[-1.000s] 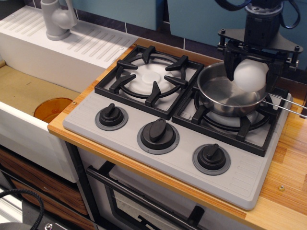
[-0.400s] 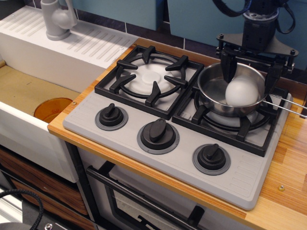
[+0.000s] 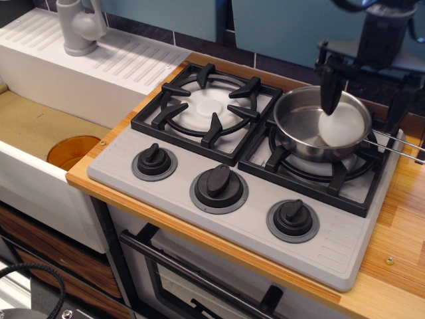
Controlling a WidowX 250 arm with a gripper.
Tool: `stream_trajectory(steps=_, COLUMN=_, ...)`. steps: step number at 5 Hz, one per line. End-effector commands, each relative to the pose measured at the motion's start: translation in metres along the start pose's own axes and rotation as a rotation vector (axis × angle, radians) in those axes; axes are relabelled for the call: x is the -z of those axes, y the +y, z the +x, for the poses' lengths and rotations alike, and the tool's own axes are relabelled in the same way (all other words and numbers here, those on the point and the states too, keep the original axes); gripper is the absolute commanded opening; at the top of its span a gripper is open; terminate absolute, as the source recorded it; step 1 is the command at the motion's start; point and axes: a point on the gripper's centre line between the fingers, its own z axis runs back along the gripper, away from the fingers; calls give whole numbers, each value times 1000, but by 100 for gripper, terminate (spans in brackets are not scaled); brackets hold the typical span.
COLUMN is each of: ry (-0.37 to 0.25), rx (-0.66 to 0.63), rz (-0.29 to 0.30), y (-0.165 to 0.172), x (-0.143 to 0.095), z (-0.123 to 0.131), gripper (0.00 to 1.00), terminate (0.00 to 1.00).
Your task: Put egg in pot or pan an put pot or pan on stove
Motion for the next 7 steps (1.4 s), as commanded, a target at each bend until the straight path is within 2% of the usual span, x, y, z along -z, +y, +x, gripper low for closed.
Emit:
stream_trajectory(steps=1, ry=-94, rx=72, rz=1, y=29, x=-49, z=27, gripper=100, terminate=0)
stream_trajectory(steps=2, ry=-93, rx=98, rz=3, y=48, x=-46, z=32, gripper=100, terminate=0)
stream_trajectory(steps=4, ry=-132, rx=113, rz=-40, y=72, x=-13, z=36, gripper=100, terminate=0)
stream_trajectory(steps=7, ry=-187, rx=114, rz=-89, y=78, x=34, z=35, gripper=100, terminate=0)
